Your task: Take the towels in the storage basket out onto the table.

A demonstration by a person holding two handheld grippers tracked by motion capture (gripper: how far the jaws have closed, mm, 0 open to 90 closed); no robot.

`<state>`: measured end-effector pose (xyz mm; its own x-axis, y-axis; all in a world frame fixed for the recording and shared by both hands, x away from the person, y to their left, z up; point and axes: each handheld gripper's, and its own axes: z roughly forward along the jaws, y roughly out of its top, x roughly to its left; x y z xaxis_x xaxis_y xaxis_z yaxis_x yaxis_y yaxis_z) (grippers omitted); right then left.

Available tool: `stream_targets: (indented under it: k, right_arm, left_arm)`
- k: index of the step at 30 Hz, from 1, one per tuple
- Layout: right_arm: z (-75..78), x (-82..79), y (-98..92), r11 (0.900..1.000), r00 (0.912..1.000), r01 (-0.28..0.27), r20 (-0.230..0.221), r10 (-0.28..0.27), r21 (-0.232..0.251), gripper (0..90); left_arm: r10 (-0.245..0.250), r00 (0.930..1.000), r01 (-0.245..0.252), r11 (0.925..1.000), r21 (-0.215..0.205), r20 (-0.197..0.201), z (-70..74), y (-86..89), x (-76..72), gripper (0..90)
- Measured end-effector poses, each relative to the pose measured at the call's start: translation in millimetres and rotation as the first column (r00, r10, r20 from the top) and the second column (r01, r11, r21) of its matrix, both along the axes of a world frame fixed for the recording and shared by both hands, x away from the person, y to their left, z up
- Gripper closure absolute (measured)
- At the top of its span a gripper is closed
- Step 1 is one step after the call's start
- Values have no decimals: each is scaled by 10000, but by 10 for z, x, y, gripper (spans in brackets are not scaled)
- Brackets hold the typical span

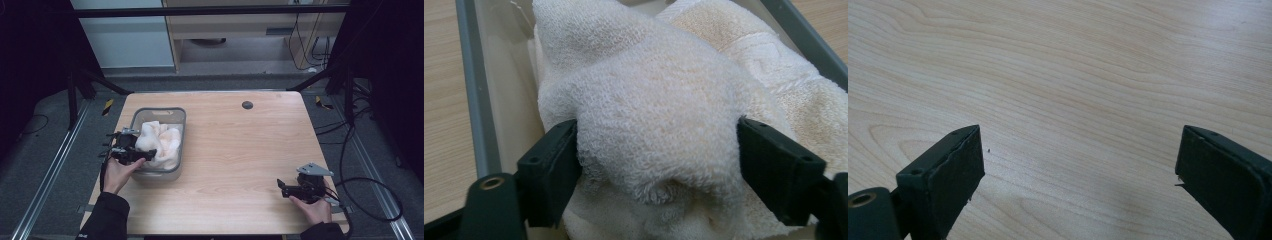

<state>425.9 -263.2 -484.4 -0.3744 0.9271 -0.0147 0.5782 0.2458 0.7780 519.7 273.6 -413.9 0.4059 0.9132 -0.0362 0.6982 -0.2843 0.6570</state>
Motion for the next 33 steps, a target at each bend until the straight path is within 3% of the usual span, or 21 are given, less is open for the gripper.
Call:
stream_targets:
  k: [5,12,18,25,33]
  right_arm:
    - [-12,7,8,9999,9999,-90,-72,89,-73,55]
    - [-10,3,14,10000,9999,-79,-139,78,-31,55]
    - [-11,3,15,9999,9998,-102,-175,102,-20,55]
    - [-13,5,15,9998,9997,-138,-224,135,-110,55]
    - [-14,7,14,9998,9996,-149,-228,146,-118,55]
  left_arm:
    - [8,9999,-4,9996,273,-153,-21,-50,-3,309]
    - [256,9991,-245,9992,312,-333,-33,-71,4,449]
    - [351,9988,-340,9989,326,-337,-19,-68,-9,514]
    - [305,9994,-300,9992,266,-192,54,-52,-39,556]
    - [295,9986,-297,9996,34,430,235,-5,-131,571]
